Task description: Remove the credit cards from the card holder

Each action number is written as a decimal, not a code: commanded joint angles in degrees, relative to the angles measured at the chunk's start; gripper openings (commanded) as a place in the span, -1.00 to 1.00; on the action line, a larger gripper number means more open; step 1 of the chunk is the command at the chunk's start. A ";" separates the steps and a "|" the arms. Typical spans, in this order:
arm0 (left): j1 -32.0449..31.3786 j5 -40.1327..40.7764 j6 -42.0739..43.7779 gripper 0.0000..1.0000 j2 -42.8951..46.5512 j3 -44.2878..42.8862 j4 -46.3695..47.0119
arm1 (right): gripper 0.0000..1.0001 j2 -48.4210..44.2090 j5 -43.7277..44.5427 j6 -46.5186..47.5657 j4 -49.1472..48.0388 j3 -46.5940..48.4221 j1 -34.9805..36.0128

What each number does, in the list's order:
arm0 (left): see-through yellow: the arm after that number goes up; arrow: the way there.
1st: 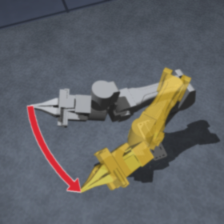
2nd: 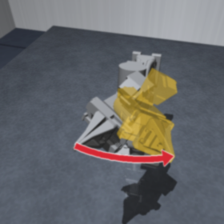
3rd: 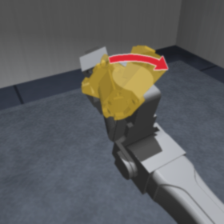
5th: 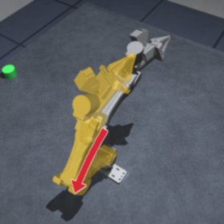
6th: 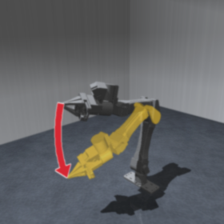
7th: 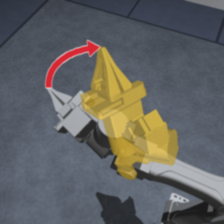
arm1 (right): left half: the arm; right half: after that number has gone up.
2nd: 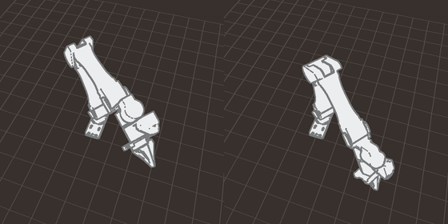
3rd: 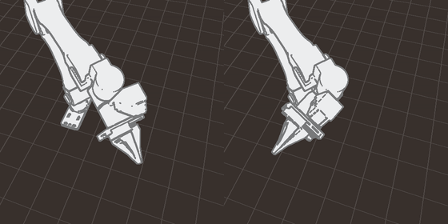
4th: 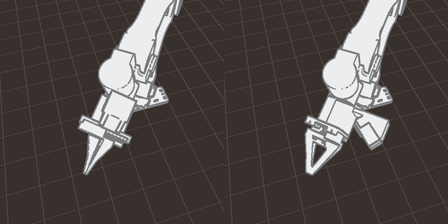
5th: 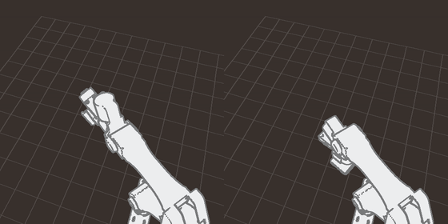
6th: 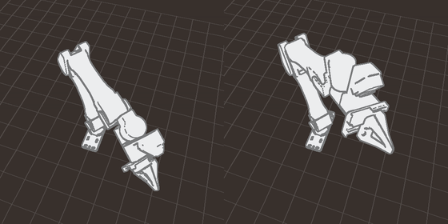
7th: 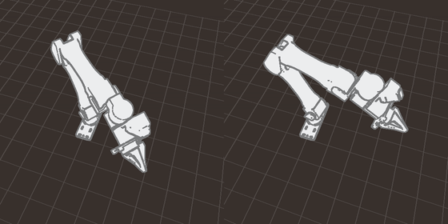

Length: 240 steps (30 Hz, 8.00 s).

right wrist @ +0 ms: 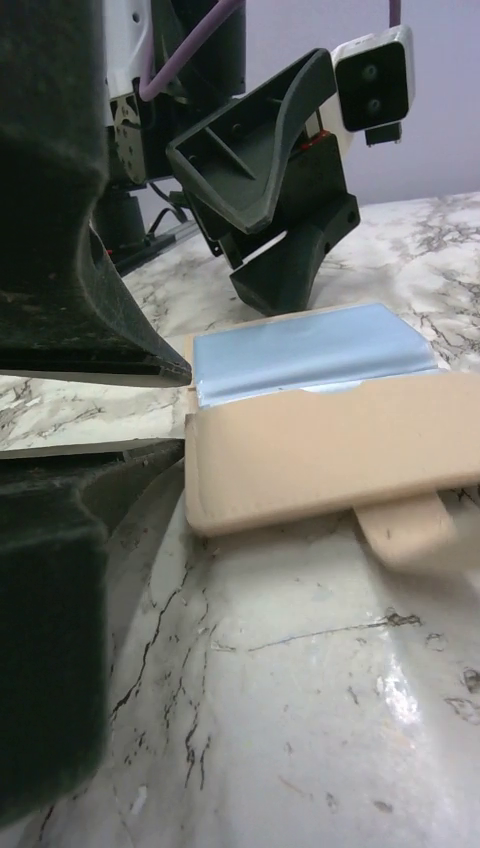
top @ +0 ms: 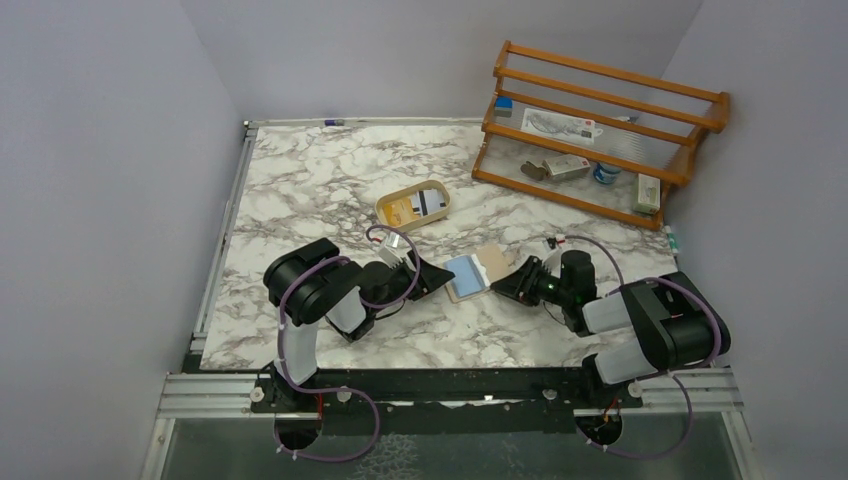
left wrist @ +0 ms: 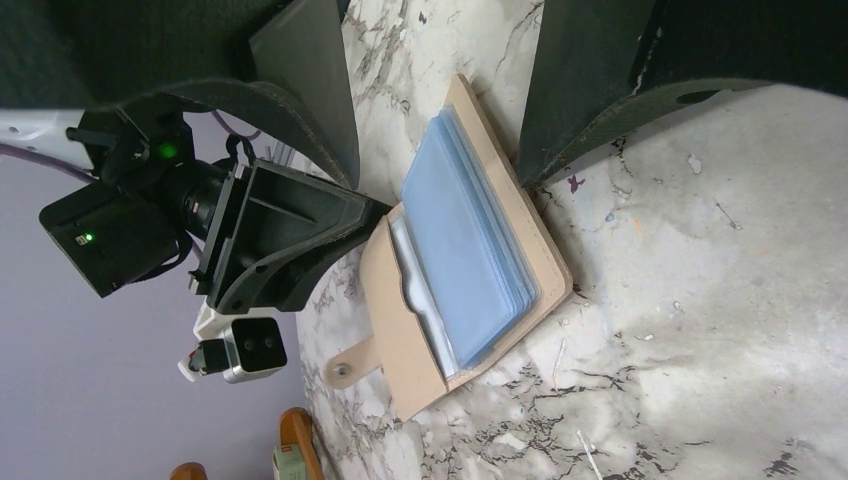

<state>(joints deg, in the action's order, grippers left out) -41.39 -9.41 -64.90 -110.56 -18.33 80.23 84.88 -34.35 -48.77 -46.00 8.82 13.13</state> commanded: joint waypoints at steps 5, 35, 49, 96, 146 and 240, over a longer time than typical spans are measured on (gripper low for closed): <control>-0.04 0.71 2.89 0.23 -2.75 1.01 -8.42 | -0.24 1.57 -0.72 0.16 -2.98 1.01 0.24; -0.08 0.31 3.11 0.23 -2.53 0.97 -8.42 | -0.99 38.30 -1.84 -25.86 -56.06 3.69 0.30; -0.16 2.99 -0.91 0.04 -4.81 3.97 7.17 | -0.99 23.16 -3.46 -29.70 -52.99 4.63 0.33; -5.05 22.46 -29.81 -0.44 -7.33 5.62 22.26 | -0.99 23.16 -6.20 -30.11 -56.39 3.31 0.76; -13.01 23.12 -40.64 -0.64 -7.27 -3.76 13.24 | -0.99 22.97 -8.10 -28.48 -56.39 3.42 0.76; -5.48 20.04 4.34 -1.00 26.55 -2.09 -41.20 | 0.66 32.68 -0.79 -30.58 -49.28 22.86 18.27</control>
<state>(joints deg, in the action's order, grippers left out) -45.15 13.80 -60.34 -82.89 -20.97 38.37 119.85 -37.98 -79.90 -86.43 29.26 31.14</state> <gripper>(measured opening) 0.021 0.831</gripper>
